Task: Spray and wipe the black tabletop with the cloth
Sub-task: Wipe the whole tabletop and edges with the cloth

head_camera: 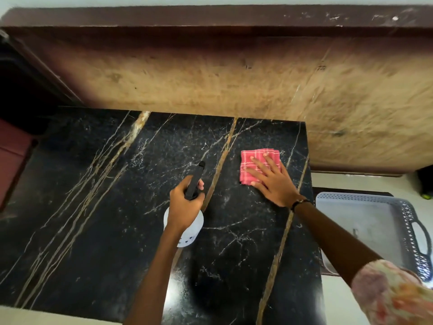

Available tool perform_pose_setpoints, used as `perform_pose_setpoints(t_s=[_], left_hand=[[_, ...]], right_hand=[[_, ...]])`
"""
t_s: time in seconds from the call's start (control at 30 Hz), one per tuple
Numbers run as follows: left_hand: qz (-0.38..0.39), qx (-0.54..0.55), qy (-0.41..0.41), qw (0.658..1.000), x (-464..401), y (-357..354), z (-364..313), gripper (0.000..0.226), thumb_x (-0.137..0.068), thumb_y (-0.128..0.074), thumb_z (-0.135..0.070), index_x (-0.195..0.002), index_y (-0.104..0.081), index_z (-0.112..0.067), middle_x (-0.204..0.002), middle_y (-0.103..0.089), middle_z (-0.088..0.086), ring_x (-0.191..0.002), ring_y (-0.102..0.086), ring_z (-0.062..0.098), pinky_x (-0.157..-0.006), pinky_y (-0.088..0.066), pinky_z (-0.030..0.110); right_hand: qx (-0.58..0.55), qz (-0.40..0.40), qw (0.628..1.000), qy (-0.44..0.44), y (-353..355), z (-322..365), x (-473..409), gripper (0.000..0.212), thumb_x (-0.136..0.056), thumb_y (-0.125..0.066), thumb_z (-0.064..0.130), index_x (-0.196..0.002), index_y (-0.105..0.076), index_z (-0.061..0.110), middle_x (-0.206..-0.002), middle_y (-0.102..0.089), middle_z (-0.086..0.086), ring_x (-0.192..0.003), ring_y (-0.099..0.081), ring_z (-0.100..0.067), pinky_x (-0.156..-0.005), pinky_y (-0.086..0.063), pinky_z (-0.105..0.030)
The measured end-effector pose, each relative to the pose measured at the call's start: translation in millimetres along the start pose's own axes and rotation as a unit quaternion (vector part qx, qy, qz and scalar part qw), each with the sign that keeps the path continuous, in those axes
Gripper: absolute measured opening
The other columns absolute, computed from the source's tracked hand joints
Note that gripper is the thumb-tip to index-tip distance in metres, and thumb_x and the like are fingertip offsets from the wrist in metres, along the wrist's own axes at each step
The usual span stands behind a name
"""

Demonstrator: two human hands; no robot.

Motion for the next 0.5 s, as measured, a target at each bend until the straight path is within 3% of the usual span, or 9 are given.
perform_pose_setpoints(t_s=[0.1, 0.2, 0.27, 0.37, 0.5], left_hand=[[0.002, -0.003, 0.009, 1.000, -4.3, 25.7, 16.1, 0.018, -0.077, -0.056, 0.010, -0.082, -0.059, -0.007, -0.084, -0.061, 0.016, -0.078, -0.056, 0.034, -0.070, -0.049, 0.035], [0.010, 0.001, 0.005, 1.000, -8.4, 57.7, 29.7, 0.017, -0.078, -0.056, 0.011, -0.082, -0.059, -0.005, -0.082, -0.062, 0.014, -0.077, -0.057, 0.023, -0.072, -0.047, 0.023], [0.019, 0.001, 0.001, 1.000, -10.3, 78.9, 35.7, 0.017, -0.077, -0.056, 0.012, -0.082, -0.059, -0.004, -0.080, -0.061, 0.008, -0.076, -0.057, 0.016, -0.073, -0.047, 0.020], [0.027, -0.004, 0.005, 1.000, -9.9, 121.8, 48.5, 0.018, -0.076, -0.055, 0.013, -0.082, -0.058, -0.004, -0.079, -0.060, 0.012, -0.070, -0.055, 0.018, -0.067, -0.045, 0.017], [0.023, -0.015, 0.002, 1.000, 3.1, 188.0, 68.6, 0.019, -0.076, -0.056, 0.012, -0.084, -0.059, -0.006, -0.083, -0.061, 0.010, -0.078, -0.058, 0.016, -0.071, -0.045, 0.013]], right_hand=[[-0.037, -0.013, 0.993, -0.108, 7.3, 3.9, -20.5, 0.058, -0.095, -0.018, 0.057, -0.145, -0.035, 0.034, -0.158, -0.022, 0.001, -0.146, -0.009, -0.034, -0.108, -0.018, -0.069], [-0.062, -0.033, 0.981, -0.180, 6.4, 34.7, -41.7, 0.059, -0.093, -0.020, 0.056, -0.144, -0.037, 0.032, -0.157, -0.023, 0.001, -0.145, -0.011, -0.038, -0.107, -0.013, -0.069], [-0.066, -0.047, 0.981, -0.178, 4.4, 69.0, -54.6, 0.057, -0.093, -0.024, 0.054, -0.143, -0.039, 0.031, -0.157, -0.026, 0.000, -0.145, -0.013, -0.038, -0.106, -0.015, -0.070], [-0.052, -0.064, 0.986, -0.144, -0.1, 142.0, -82.3, 0.053, -0.095, -0.027, 0.051, -0.141, -0.044, 0.031, -0.154, -0.031, 0.000, -0.144, -0.019, -0.037, -0.105, -0.020, -0.071], [-0.043, -0.051, 0.994, -0.090, -15.1, 254.4, -130.6, 0.050, -0.095, -0.027, 0.050, -0.139, -0.045, 0.034, -0.154, -0.031, 0.002, -0.143, -0.022, -0.036, -0.105, -0.022, -0.070]])
Point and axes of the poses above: each hand's wrist, its own x-axis away from the middle knuckle, its own y-axis out of the back of the hand, z = x × y, the point moved 10 cm from there along -x, towards the middle knuckle
